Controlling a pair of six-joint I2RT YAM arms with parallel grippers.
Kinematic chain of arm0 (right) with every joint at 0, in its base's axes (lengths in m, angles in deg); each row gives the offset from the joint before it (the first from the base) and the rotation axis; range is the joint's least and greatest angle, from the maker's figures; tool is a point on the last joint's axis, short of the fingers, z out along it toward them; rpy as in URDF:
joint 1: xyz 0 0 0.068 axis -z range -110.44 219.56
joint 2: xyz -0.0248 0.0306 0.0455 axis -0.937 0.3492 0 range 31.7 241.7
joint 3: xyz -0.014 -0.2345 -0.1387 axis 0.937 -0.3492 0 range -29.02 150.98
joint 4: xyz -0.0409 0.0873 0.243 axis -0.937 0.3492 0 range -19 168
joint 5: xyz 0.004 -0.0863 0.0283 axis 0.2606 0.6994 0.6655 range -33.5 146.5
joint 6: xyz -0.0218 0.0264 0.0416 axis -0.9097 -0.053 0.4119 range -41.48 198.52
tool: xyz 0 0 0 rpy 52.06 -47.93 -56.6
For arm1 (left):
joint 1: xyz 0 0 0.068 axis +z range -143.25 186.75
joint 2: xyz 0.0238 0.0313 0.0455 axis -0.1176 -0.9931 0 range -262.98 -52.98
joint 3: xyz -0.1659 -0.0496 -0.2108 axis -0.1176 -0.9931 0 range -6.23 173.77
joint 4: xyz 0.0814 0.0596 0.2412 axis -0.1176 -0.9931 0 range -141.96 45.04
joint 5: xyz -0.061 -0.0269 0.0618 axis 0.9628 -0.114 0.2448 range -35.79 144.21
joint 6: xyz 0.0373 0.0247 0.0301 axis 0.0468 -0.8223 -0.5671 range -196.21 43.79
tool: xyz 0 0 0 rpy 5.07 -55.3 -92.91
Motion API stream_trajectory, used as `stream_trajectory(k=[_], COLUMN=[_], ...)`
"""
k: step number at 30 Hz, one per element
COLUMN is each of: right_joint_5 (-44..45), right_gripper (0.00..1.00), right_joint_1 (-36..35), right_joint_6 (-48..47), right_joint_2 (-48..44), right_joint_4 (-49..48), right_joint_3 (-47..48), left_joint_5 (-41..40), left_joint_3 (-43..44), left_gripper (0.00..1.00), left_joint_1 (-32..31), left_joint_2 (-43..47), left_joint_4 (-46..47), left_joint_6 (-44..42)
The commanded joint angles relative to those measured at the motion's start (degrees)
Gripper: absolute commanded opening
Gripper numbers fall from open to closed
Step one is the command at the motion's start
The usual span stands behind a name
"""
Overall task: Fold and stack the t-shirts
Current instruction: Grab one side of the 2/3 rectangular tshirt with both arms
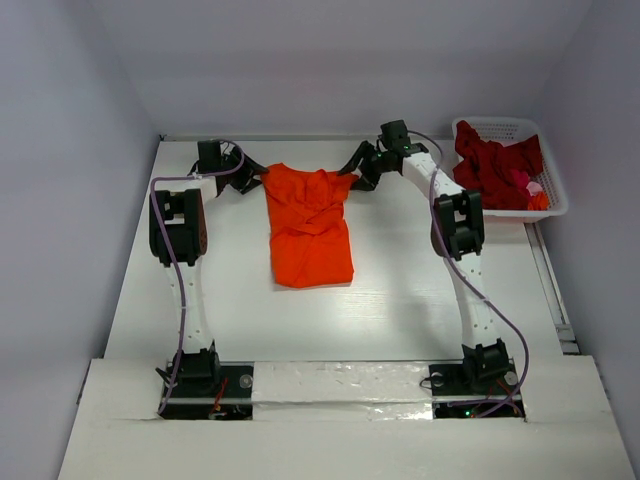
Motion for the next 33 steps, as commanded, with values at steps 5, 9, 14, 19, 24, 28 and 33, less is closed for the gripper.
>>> stream_trajectory(k=[5,9,14,19,24,28,33], right_joint_5=[0.3,2.58,3.55,4.6,5.75,6.01,6.01], right_gripper=[0.6,0.61,0.58,0.45,0.31,0.11,0.08], right_joint_1=[-0.38,-0.38,-0.38,-0.38,-0.9,-0.9,-0.9], right_joint_6=[1.2,1.55,2.43,3.66,3.75,3.75,3.66], right_joint_2=[-0.1,-0.63,-0.72,-0.63,-0.89,-0.98,-0.98], right_joint_4=[-1.97,-0.83,-0.12,0.76,0.84,0.84,0.84], right_joint_3=[1.68,1.51,1.85,2.3,2.12,2.12,2.12], left_joint_5=[0.53,0.62,0.7,0.79,0.88,0.97,0.97], left_joint_3=[-1.43,-1.07,-0.99,-0.9,-0.9,-0.72,-0.2], left_gripper=[0.46,0.46,0.46,0.46,0.46,0.45,0.35], left_joint_1=[0.17,0.17,0.17,0.17,0.17,0.17,0.17], left_joint_2=[2.6,2.6,2.78,2.87,3.04,2.95,2.43], left_joint_4=[-1.0,-1.17,-1.44,-1.53,-1.62,-1.62,-2.14], left_joint_6=[-0.07,-0.07,-0.24,-0.25,-0.33,-0.16,0.02])
